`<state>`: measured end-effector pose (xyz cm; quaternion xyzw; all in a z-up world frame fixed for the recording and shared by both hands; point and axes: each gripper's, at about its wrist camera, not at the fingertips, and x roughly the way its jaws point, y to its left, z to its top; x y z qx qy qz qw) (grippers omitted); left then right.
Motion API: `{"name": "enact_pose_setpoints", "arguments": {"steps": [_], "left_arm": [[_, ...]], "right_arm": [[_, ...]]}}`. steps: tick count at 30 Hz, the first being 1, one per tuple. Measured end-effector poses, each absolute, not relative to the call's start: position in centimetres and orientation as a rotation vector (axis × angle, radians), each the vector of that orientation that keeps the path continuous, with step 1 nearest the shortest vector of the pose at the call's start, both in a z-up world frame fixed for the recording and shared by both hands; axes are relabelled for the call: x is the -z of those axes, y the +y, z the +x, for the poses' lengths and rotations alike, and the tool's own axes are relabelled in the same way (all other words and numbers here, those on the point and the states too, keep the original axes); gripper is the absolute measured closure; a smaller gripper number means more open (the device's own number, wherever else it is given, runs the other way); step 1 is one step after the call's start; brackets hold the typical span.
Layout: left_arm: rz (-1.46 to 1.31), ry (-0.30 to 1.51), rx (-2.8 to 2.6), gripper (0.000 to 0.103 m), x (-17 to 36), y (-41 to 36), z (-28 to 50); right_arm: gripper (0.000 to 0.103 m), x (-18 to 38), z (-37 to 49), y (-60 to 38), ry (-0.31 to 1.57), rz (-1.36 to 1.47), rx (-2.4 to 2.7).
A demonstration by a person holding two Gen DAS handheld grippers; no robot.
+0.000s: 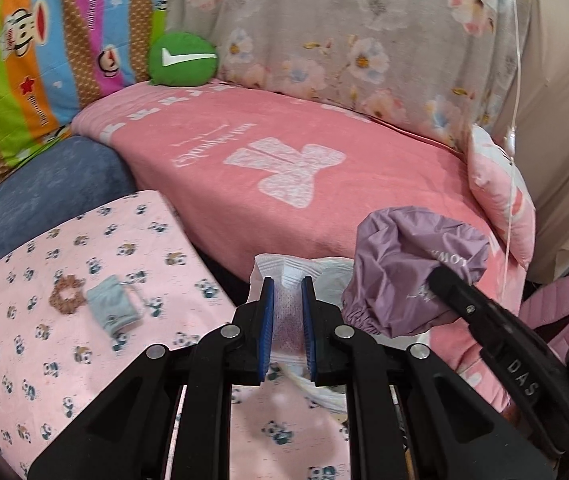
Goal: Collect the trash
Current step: 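Carry the lavender cloth and plastic bag with both grippers over the bin, then open both grippers to drop the cloth and plastic bag into the bin, then move both open grippers to the brown scrunchie and grey pouch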
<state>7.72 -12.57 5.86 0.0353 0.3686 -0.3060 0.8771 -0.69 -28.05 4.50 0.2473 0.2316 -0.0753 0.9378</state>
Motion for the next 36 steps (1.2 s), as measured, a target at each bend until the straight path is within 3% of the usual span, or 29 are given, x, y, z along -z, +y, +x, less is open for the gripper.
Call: {"name": "enact_pose_setpoints", "arguments": {"steps": [16, 17, 19, 21, 22, 36], "left_arm": [[0.134, 0.798, 0.731, 0.085, -4.4, -18.6, 6.1], [0.127, 0.800, 0.727, 0.082, -4.4, -18.6, 6.1], [0.113, 0.782, 0.713, 0.055, -4.6, -18.4, 5.9], [0.108, 0.741, 0.676, 0.035, -5.0, -18.0, 5.7], [0.109, 0.722, 0.656, 0.030, -5.2, -17.7, 5.6], [0.079, 0.727, 0.601, 0.029, -5.1, -15.0, 6.3]], "right_arm": [[0.100, -1.2, -2.8, -33.5, 0.510, 0.556, 0.222], [0.100, -1.1, -2.8, -33.6, 0.511, 0.556, 0.221], [0.099, -1.0, -2.8, -33.7, 0.515, 0.556, 0.217], [0.093, -1.1, -2.7, -33.6, 0.513, 0.554, 0.223], [0.092, -1.1, -2.9, -33.4, 0.508, 0.550, 0.231], [0.075, -1.5, -2.7, -31.4, 0.508, 0.515, 0.211]]}}
